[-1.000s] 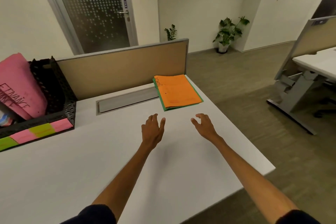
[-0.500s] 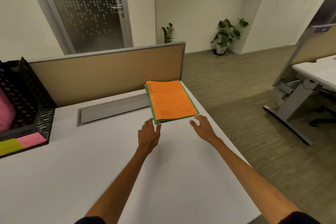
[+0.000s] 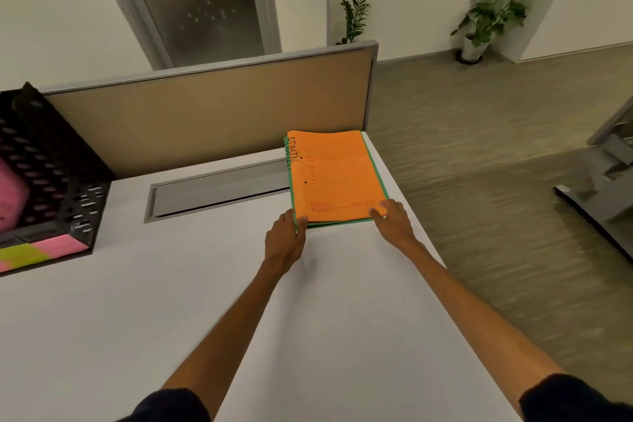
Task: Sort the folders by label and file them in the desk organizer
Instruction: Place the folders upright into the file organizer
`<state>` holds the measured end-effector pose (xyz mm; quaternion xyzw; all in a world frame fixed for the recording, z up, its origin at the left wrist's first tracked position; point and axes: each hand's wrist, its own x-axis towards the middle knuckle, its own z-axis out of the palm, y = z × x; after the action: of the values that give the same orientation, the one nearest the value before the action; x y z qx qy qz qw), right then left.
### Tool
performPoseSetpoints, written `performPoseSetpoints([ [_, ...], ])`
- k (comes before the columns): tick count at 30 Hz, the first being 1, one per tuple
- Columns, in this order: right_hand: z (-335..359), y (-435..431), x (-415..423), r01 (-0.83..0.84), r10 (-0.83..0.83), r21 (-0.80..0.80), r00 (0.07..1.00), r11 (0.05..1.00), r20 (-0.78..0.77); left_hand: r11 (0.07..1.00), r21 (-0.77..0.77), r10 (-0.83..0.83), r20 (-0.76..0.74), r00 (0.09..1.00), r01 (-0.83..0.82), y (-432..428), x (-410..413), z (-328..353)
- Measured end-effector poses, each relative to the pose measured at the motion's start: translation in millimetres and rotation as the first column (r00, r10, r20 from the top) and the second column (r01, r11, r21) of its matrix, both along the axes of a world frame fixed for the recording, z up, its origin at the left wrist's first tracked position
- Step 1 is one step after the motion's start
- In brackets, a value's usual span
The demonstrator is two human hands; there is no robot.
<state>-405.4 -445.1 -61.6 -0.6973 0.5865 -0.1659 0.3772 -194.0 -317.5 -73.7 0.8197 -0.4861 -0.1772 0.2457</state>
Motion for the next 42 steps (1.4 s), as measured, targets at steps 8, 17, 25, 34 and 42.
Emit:
performPoseSetpoints([
  [8,-25.0,-41.9,4.8,-0.012,0.012,-0.002,0.997,1.000,-0.075,0.999,-0.028,0.034,-0.086,0.996,-0.036,-34.1,0.2,-12.4],
  [17,-48.3,-63.9,16.6,-0.003,-0.005,-0.033,0.972,0.999,-0.236,0.978,0.060,0.206,-0.125,0.971,-0.200,-75.2,1.9,-25.3],
  [25,-54.7,-73.9,17.8,0.119,-0.115,0.023,0.984,0.993,-0.132,0.980,0.023,0.198,-0.282,0.939,-0.200,-88.0,0.0,-22.8],
  [34,-48.2,-59.6,2.4,0.188,-0.197,0.085,0.974,0.979,0.116,0.977,-0.101,0.102,-0.554,0.826,-0.188,-66.9,-12.8,-20.8],
  [42,-29.7,-36.3,-17.4,0.187,-0.211,0.130,0.957,0.974,0.202,0.947,-0.297,-0.059,-0.536,0.842,-0.122,-38.3,-29.3,0.6],
])
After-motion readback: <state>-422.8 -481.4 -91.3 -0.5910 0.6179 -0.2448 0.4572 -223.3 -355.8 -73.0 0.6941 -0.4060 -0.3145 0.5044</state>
